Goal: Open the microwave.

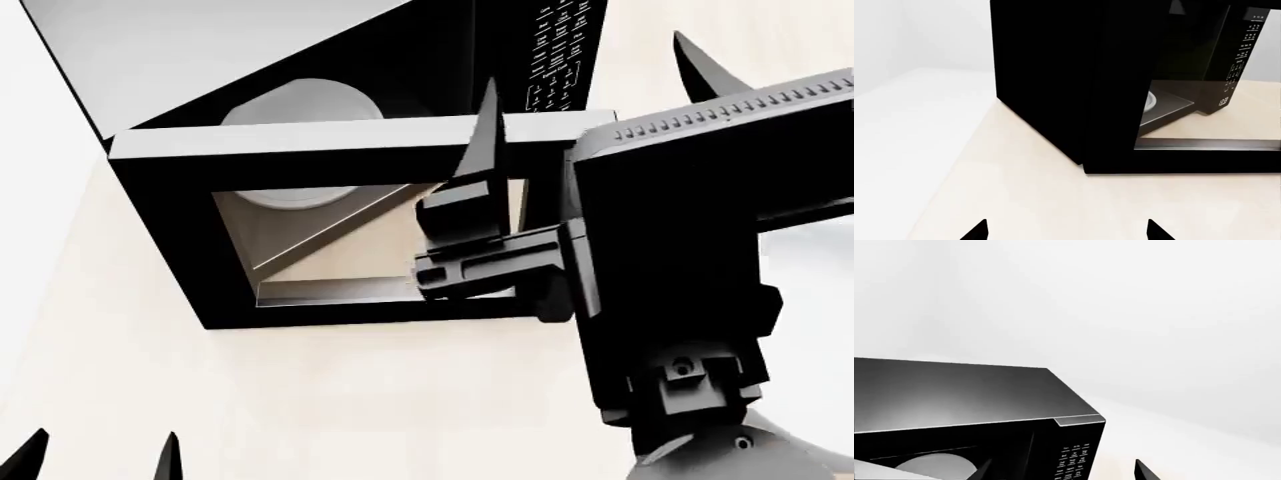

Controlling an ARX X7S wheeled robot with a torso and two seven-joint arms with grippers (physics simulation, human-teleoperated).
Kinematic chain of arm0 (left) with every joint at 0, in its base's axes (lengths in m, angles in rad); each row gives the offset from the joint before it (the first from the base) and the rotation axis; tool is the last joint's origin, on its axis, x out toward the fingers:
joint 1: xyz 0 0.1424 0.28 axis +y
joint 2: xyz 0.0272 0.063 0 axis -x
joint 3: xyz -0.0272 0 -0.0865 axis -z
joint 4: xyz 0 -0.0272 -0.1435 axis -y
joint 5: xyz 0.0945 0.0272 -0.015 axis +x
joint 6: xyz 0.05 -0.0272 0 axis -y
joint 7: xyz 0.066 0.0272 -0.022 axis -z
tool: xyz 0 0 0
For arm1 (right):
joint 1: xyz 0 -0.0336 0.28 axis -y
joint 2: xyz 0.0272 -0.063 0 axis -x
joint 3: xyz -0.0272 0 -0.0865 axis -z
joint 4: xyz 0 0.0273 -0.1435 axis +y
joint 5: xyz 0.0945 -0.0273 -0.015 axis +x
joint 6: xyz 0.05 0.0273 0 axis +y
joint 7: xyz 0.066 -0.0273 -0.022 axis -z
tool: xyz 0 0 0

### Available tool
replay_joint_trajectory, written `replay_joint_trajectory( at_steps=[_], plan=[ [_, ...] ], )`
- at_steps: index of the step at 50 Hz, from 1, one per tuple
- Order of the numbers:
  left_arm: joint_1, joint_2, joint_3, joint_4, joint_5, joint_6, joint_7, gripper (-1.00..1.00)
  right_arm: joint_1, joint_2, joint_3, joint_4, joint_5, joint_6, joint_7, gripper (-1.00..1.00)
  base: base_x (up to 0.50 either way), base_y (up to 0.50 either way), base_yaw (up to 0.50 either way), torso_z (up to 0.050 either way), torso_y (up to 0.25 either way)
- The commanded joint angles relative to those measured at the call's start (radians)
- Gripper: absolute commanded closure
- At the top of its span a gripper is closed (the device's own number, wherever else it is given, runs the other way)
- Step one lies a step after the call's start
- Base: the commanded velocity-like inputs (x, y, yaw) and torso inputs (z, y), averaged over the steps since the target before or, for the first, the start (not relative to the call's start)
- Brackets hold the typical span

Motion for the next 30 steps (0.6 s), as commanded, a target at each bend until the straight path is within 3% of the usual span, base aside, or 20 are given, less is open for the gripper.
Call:
replay_joint_trajectory(
  at_steps=[1,17,22,25,26,30],
  plan=[
    [0.0,-0.002,0.004,0.0,-0.002,0.001,-0.003,-1.0,0.193,-0.008,-0.015,0.07,0.031,0.104,0.001,-1.0,0.0,0.0,0.0,0.0,0.0],
    [-0.002,-0.004,0.008,-0.004,-0.008,0.004,-0.004,-1.0,0.356,-0.013,-0.093,0.292,0.028,0.084,-0.073,-1.0,0.0,0.0,0.0,0.0,0.0],
    [-0.002,-0.005,0.009,-0.006,-0.01,0.006,-0.003,-1.0,0.413,0.013,-0.172,0.378,-0.015,0.047,-0.093,-1.0,0.0,0.0,0.0,0.0,0.0],
    [-0.002,-0.004,0.014,-0.006,-0.007,0.006,-0.004,-1.0,0.447,0.083,-0.329,0.432,-0.111,-0.115,-0.167,-1.0,0.0,0.0,0.0,0.0,0.0],
    [-0.002,-0.005,0.016,-0.005,-0.008,0.006,-0.003,-1.0,0.46,0.038,-0.259,0.472,-0.057,-0.051,-0.167,-1.0,0.0,0.0,0.0,0.0,0.0],
    [-0.006,-0.004,0.016,-0.015,-0.009,0.008,-0.002,-1.0,0.536,-0.005,-0.226,0.567,-0.026,0.045,-0.17,-1.0,0.0,0.0,0.0,0.0,0.0]
  ],
)
